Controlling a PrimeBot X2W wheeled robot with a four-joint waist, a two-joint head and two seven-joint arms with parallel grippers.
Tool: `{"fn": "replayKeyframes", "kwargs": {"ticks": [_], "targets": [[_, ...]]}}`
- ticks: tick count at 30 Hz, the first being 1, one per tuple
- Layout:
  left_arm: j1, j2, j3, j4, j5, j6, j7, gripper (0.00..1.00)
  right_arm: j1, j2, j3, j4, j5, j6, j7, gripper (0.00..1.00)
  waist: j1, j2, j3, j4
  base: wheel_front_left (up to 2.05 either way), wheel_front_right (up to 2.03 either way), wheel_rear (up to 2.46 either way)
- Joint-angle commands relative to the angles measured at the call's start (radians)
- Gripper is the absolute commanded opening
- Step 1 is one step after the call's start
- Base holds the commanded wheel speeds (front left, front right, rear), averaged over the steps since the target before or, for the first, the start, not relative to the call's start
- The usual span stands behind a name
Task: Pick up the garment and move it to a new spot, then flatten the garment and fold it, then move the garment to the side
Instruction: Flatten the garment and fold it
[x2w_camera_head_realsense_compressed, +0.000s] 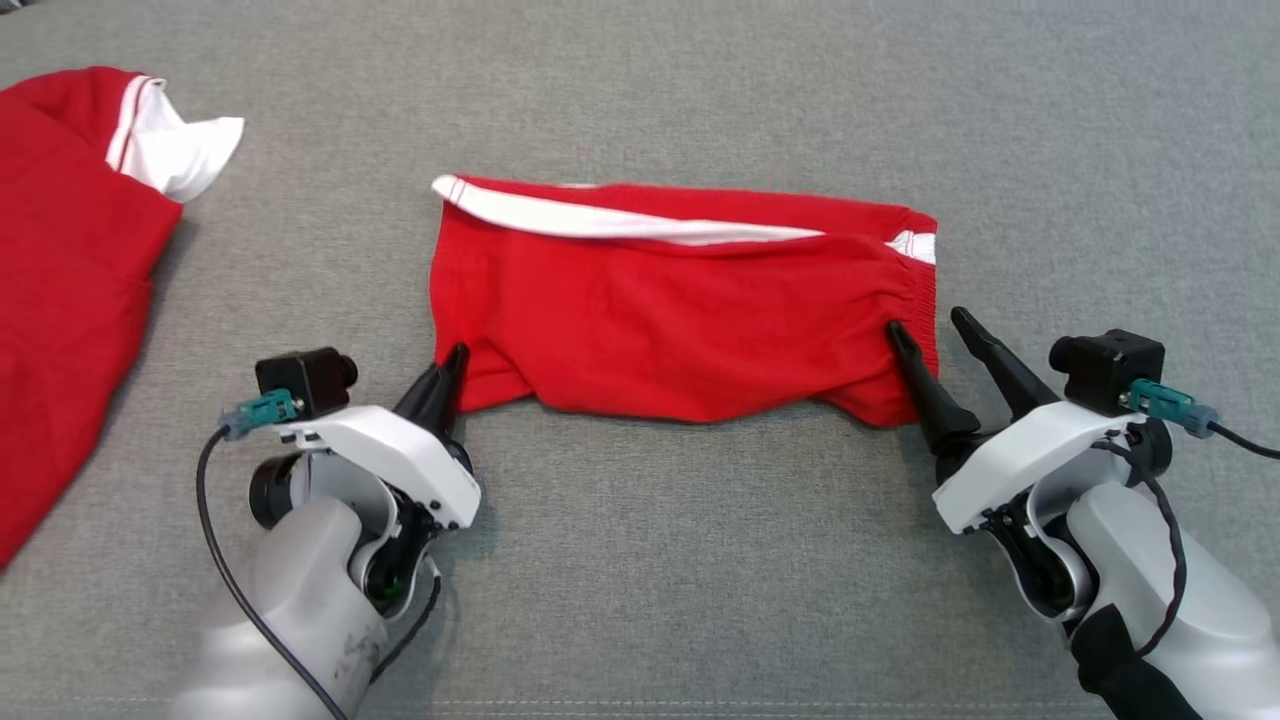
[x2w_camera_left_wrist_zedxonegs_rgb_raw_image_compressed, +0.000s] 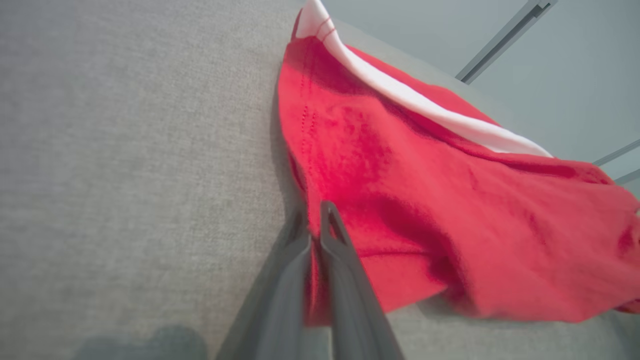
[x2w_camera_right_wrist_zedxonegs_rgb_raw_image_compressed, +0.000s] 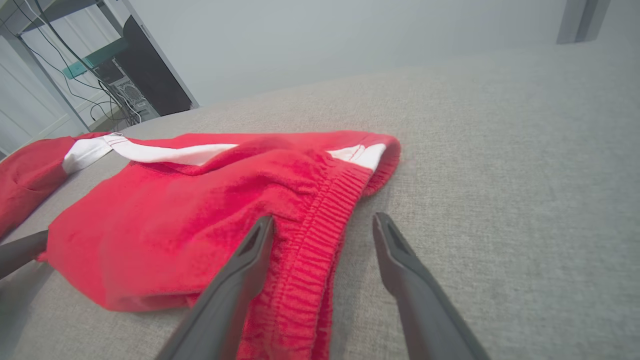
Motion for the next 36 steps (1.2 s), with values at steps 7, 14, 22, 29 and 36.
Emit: {"fn": "replayKeyframes", "kwargs": {"ticks": [7,14,22,29,36], "targets": [[0.049,0.031,0.012,-0.016,-0.007,-0.004,-0.032,0.0,0.035,-0.027,0.011,-0.016,0.031,0.0,-0.013,1.0,0.0,-0.0001,-0.038,0.029,0.0,0.0,0.0],[0.052,0.044,-0.001,-0.017,0.024,-0.002,-0.048,1.0,0.05,-0.036,0.009,-0.03,0.073,0.0,-0.013,1.0,0.0,-0.0001,-0.048,0.042,0.0,0.0,0.0],[0.07,0.093,0.072,-0.175,0.161,0.068,-0.055,1.0,0.065,-0.042,-0.012,-0.05,0.129,0.0,-0.013,1.0,0.0,-0.0001,-0.063,0.071,0.0,0.0,0.0],[0.183,0.107,0.151,-0.404,0.303,0.127,-0.055,1.0,0.077,-0.042,-0.016,-0.023,0.172,0.0,-0.013,1.0,0.0,-0.0001,-0.082,0.115,0.0,0.0,0.0],[0.291,0.104,0.185,-0.56,0.391,0.153,-0.055,1.0,0.083,-0.036,-0.039,0.044,0.235,0.0,-0.008,1.0,0.0,-0.0001,-0.092,0.162,0.0,0.0,0.0]]}}
